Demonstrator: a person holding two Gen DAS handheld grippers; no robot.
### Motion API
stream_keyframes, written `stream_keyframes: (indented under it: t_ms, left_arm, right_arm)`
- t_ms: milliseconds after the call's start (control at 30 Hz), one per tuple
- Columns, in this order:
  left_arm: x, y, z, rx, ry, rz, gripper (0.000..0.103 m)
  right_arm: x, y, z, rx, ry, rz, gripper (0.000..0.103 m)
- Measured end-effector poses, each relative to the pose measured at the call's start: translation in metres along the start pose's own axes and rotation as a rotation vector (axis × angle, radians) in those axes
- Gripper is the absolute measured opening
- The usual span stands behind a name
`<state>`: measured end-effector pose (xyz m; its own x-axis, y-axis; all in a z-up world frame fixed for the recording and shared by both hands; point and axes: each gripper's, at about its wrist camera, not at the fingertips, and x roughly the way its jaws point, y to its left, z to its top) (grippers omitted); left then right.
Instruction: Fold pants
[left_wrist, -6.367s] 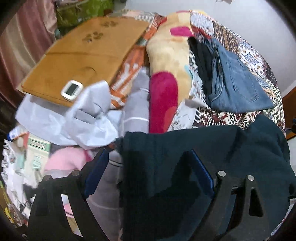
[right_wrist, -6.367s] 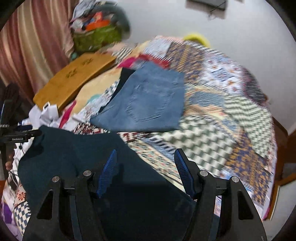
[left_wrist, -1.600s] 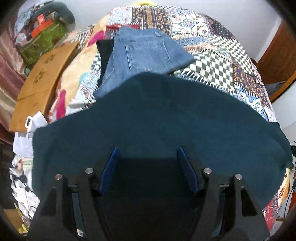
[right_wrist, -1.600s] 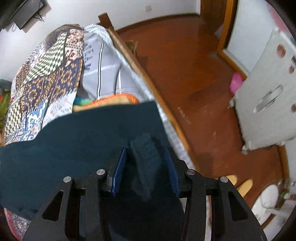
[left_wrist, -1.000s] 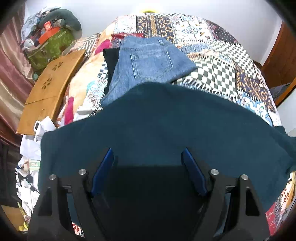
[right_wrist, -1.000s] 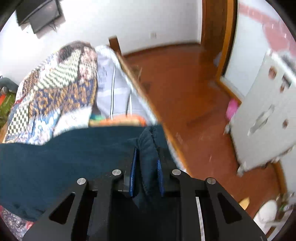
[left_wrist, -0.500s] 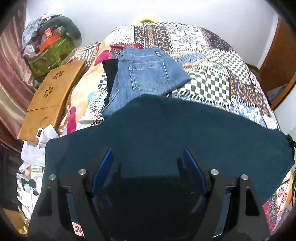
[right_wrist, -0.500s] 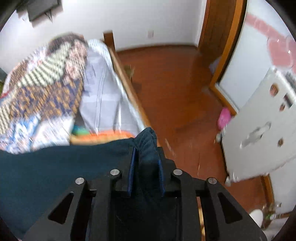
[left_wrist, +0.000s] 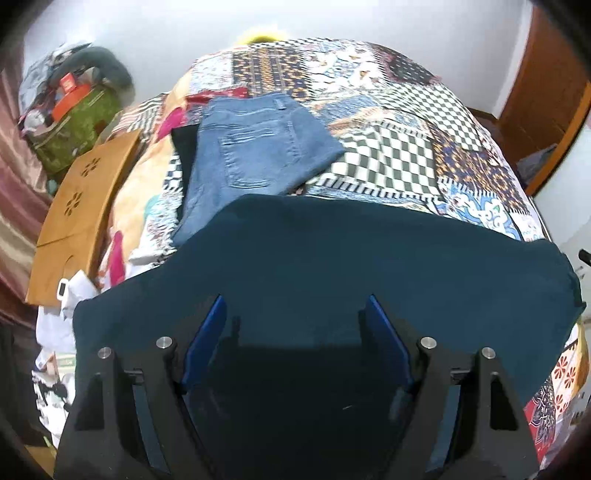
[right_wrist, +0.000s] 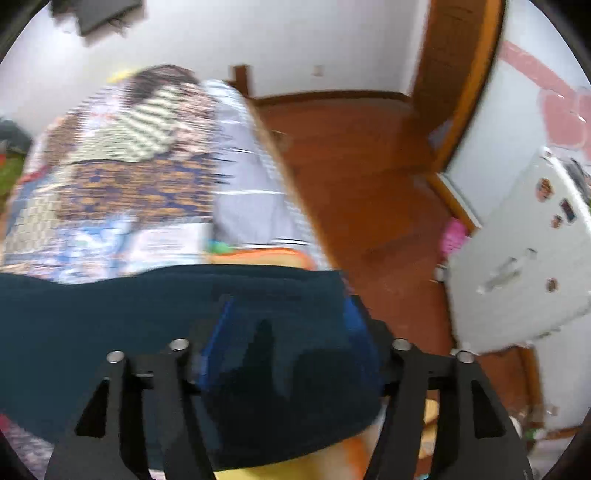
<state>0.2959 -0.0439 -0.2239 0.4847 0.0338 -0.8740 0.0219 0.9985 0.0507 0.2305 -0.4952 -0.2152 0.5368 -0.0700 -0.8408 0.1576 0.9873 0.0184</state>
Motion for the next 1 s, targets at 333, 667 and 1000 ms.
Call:
stream_keyframes:
  t_ms: [333, 667, 1000]
  left_arm:
    - [0.007, -0.017, -0.027, 0.098, 0.005, 0.004, 0.088]
    - [-0.017, -0.01, -0.057, 0.135, -0.015, -0.023, 0.088]
    - [-0.029, -0.023, -0.033, 0.158, -0.019, -0.075, 0.088]
  right_arm:
    - [0.023, 0.098, -0.069, -0.163, 0.064, 0.087, 0.071]
    - [-0.021, 0.081, -0.109, -0.123, -0.002, 0.06, 0.079]
    - [-0.045, 0.049, -0.125, 0.086, 0.029, 0.152, 0.082]
